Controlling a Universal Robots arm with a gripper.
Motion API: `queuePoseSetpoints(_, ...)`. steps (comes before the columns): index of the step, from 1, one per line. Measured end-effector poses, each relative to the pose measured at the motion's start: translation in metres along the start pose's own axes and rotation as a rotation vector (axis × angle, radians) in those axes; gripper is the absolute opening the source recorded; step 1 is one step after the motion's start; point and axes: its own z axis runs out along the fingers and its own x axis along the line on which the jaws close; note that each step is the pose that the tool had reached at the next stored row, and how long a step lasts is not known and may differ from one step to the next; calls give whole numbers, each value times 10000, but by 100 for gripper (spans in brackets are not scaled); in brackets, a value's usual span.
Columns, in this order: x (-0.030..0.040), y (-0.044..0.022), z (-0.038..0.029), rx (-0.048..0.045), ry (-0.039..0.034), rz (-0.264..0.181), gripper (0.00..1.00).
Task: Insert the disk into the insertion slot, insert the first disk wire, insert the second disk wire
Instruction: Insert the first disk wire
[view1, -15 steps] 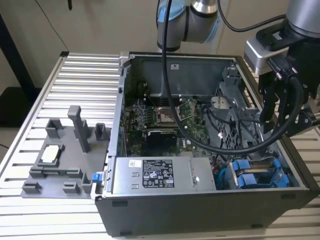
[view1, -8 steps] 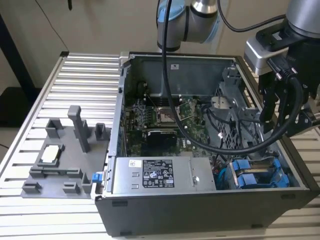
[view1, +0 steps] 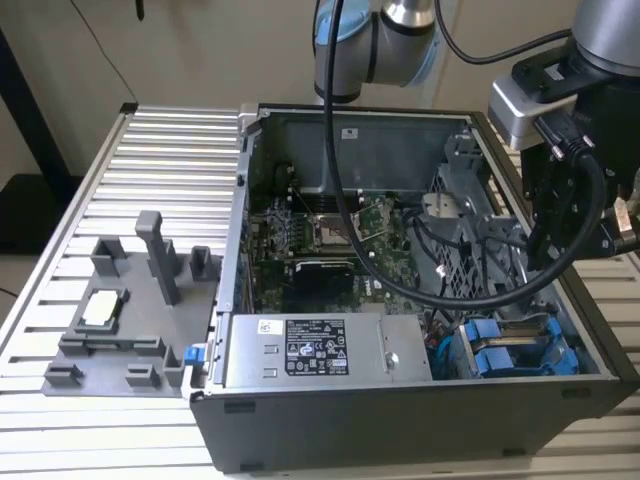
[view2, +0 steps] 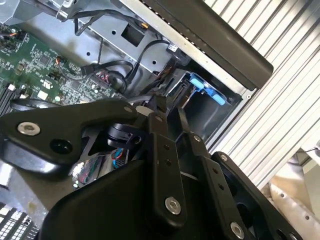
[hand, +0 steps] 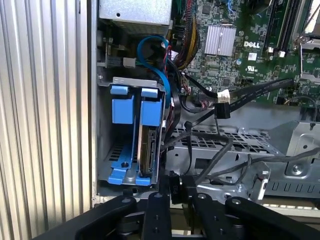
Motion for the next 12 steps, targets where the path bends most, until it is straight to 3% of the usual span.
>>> queuePoseSetpoints(2,0,0,0,1,0,0,19)
queuePoseSetpoints(8,0,-4,1,-21,5,-1,19)
queuePoseSetpoints(9,1,-15,5,-126,27,-2,19)
queuePoseSetpoints(12,7,-77,19,-577,62,-1,19)
